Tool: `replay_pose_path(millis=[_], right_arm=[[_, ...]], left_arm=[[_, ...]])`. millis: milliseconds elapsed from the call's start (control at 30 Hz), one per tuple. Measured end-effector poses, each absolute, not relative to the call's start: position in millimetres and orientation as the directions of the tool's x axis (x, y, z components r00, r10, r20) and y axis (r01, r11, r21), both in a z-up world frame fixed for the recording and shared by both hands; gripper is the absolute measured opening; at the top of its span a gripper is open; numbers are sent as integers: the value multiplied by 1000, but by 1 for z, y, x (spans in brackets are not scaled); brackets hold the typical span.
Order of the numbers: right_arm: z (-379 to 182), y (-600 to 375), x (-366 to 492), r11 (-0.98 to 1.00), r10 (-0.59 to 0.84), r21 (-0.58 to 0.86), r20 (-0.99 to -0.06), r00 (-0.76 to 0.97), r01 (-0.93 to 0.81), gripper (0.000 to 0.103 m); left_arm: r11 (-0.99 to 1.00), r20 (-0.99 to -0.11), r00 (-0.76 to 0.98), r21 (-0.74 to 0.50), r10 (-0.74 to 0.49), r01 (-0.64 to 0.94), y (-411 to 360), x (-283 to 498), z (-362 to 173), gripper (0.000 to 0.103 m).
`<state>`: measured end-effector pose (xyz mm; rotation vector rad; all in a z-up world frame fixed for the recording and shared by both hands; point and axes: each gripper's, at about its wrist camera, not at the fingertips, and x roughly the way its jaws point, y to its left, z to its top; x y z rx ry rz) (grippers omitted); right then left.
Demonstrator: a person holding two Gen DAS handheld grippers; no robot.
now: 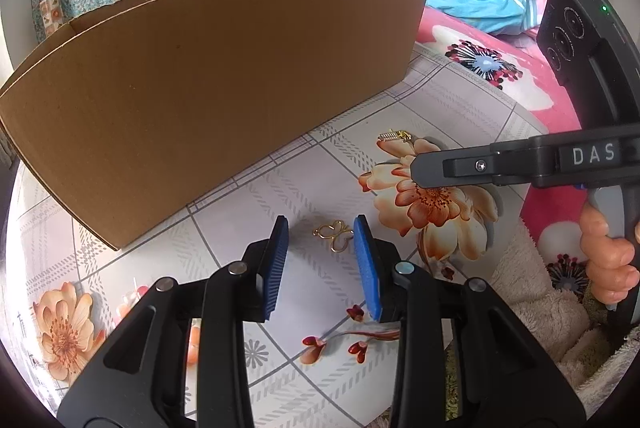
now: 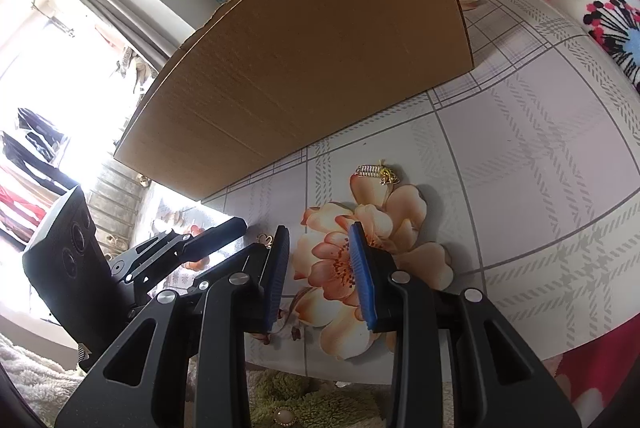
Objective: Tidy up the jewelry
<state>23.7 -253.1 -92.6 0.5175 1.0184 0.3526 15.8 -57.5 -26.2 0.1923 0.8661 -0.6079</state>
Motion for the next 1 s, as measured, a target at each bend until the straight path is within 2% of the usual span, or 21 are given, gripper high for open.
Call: replay_pose_path(millis=[267, 400, 800, 867, 900, 1000], right_arm=[[-97, -252, 23, 825, 507, 565, -716, 481, -29, 31], [-95, -250, 24, 826, 504, 564, -712, 488, -31, 31], [-95, -255, 21, 828, 498, 561, -708, 500, -30, 31], [-94, -255, 21, 828, 497, 560, -707, 503, -31, 31], [-93, -256, 21, 828, 497, 560, -706, 504, -31, 31], [-92, -257, 21, 827, 496, 562, -704, 508, -27, 31]], left_arm=[[817, -771, 523, 8, -362, 576, -73, 10, -29, 30], [820, -775, 525, 16, -352, 572, -74, 12, -30, 21], [817, -775, 526, 20, -352, 577, -74, 11, -31, 18], [814, -773, 525, 19, -356, 580, -74, 11, -30, 13], [815, -772, 528, 25, -352, 579, -74, 11, -30, 6], [815, -773, 521, 9, -362, 579, -71, 12, -30, 6]])
